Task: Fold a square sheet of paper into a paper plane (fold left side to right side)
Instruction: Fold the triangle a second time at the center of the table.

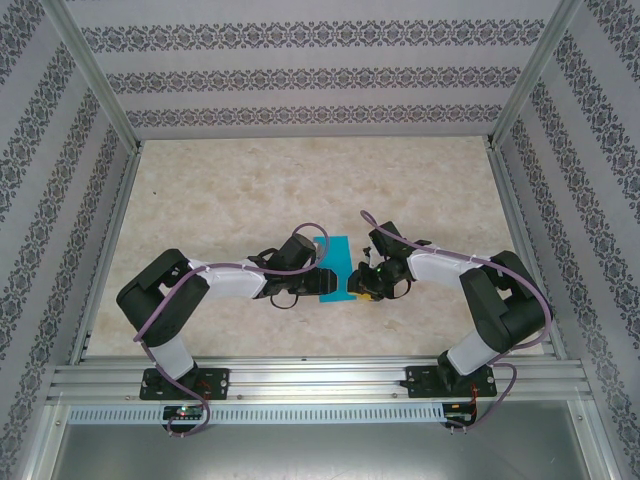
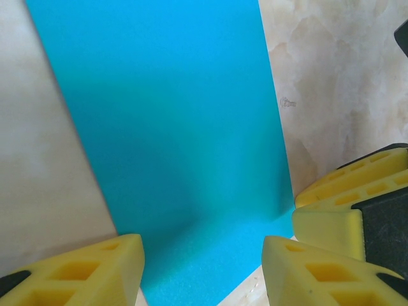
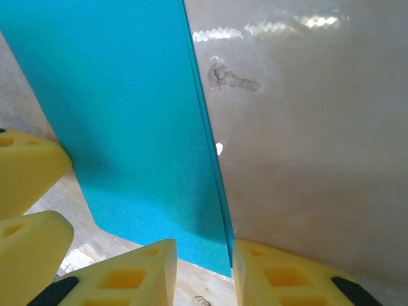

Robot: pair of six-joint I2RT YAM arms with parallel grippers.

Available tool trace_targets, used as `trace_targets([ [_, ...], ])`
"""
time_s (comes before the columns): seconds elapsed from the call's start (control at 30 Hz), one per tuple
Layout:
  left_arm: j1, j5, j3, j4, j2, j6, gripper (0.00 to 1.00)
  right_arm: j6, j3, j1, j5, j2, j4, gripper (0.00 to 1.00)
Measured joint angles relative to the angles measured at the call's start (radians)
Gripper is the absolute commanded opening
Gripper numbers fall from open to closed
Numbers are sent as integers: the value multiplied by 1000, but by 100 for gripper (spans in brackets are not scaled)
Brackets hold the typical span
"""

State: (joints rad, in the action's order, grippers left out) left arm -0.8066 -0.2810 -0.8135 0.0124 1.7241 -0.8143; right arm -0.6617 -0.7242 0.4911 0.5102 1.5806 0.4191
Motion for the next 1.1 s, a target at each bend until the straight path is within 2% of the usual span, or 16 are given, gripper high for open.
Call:
trace_targets([
  [0.5,-1,0,0,0,0,0,54,-21,0,13,31,8,-76,31],
  [0.7,-1,0,0,0,0,0,54,-22,0,8,40,8,-93,36],
  [1.1,-1,0,0,0,0,0,54,-25,-26,-69,117,79,-154,36],
])
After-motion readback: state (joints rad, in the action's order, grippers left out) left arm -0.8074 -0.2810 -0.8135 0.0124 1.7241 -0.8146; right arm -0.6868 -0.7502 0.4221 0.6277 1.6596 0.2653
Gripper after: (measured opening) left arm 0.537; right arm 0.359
